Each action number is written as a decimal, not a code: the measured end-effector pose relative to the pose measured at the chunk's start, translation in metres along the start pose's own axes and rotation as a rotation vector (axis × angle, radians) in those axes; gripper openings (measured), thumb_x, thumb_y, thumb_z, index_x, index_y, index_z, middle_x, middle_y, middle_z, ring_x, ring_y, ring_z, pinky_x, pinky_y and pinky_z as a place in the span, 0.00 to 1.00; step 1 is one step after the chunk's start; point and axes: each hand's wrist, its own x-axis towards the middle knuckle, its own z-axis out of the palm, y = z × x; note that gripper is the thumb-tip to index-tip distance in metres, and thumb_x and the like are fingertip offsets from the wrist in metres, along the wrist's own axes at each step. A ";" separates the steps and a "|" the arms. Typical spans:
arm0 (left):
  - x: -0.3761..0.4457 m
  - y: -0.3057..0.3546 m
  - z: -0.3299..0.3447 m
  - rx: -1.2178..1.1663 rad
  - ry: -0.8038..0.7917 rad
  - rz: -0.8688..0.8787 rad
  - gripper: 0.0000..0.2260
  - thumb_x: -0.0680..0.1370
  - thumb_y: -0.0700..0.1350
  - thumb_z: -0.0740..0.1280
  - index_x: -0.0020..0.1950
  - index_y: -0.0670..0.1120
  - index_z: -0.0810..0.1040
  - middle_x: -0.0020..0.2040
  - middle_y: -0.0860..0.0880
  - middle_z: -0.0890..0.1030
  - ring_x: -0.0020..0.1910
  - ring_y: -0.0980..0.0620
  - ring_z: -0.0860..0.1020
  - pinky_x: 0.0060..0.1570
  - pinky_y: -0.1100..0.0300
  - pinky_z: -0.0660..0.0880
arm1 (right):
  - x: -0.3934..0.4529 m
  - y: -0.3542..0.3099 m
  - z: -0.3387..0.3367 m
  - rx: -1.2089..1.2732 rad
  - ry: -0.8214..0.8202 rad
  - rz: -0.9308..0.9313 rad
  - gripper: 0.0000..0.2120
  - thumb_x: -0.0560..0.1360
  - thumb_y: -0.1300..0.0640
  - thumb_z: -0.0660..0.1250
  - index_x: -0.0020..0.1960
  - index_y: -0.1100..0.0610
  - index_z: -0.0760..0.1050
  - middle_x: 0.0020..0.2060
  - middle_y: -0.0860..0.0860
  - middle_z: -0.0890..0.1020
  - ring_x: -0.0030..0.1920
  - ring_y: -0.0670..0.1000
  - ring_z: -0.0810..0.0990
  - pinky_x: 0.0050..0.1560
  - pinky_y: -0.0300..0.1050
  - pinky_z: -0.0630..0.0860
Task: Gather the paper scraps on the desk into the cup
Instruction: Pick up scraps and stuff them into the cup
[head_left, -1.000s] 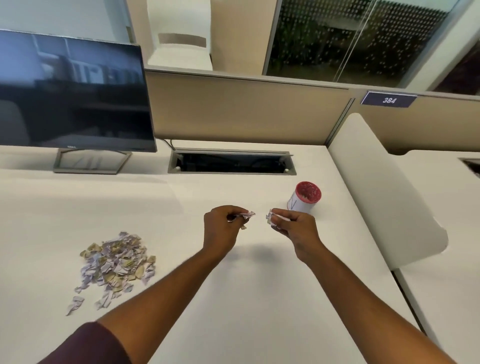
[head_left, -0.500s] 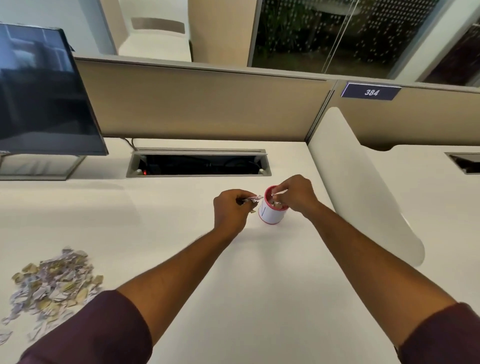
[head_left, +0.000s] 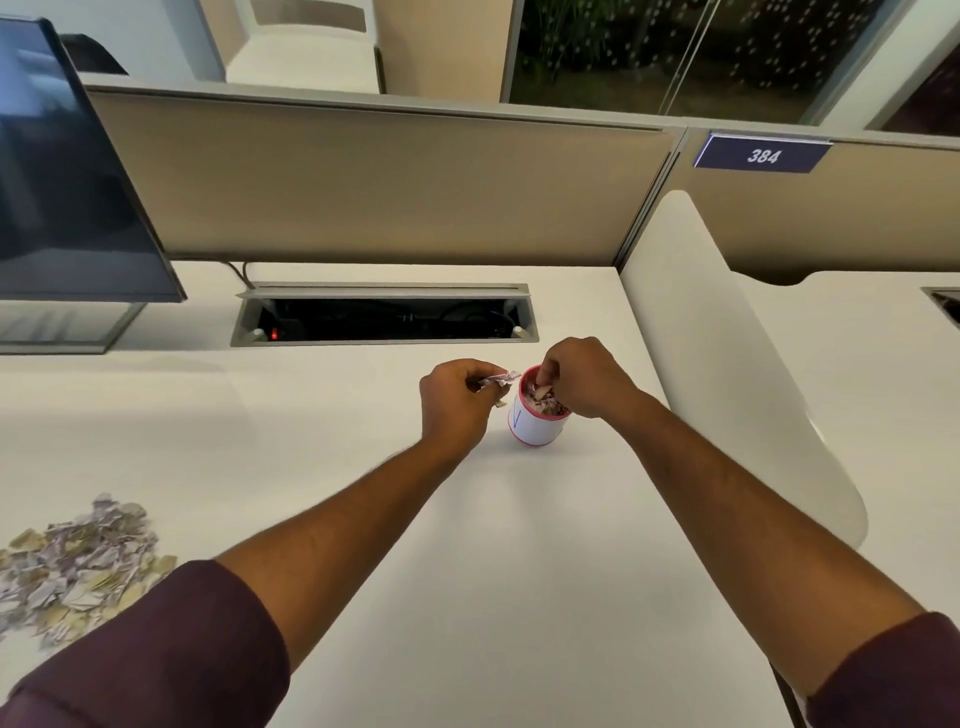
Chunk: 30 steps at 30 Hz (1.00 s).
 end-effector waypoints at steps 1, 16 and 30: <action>0.002 0.002 0.003 0.007 -0.012 0.003 0.05 0.74 0.37 0.75 0.48 0.44 0.87 0.42 0.49 0.87 0.38 0.52 0.85 0.45 0.57 0.83 | -0.001 0.002 0.000 0.025 0.043 0.019 0.13 0.74 0.69 0.67 0.46 0.55 0.87 0.51 0.54 0.86 0.52 0.56 0.82 0.45 0.43 0.76; 0.038 0.033 0.060 0.788 -0.419 0.316 0.14 0.75 0.39 0.73 0.61 0.42 0.83 0.56 0.39 0.82 0.54 0.40 0.81 0.53 0.52 0.79 | -0.030 0.036 0.010 0.262 0.424 0.096 0.10 0.72 0.66 0.65 0.41 0.56 0.84 0.37 0.50 0.86 0.39 0.54 0.82 0.41 0.48 0.79; 0.030 0.038 0.053 0.528 -0.443 0.322 0.18 0.74 0.30 0.68 0.62 0.40 0.80 0.55 0.42 0.85 0.55 0.45 0.83 0.58 0.50 0.80 | -0.037 0.029 0.019 0.294 0.411 0.079 0.08 0.75 0.63 0.67 0.42 0.56 0.84 0.36 0.53 0.86 0.36 0.55 0.80 0.35 0.41 0.68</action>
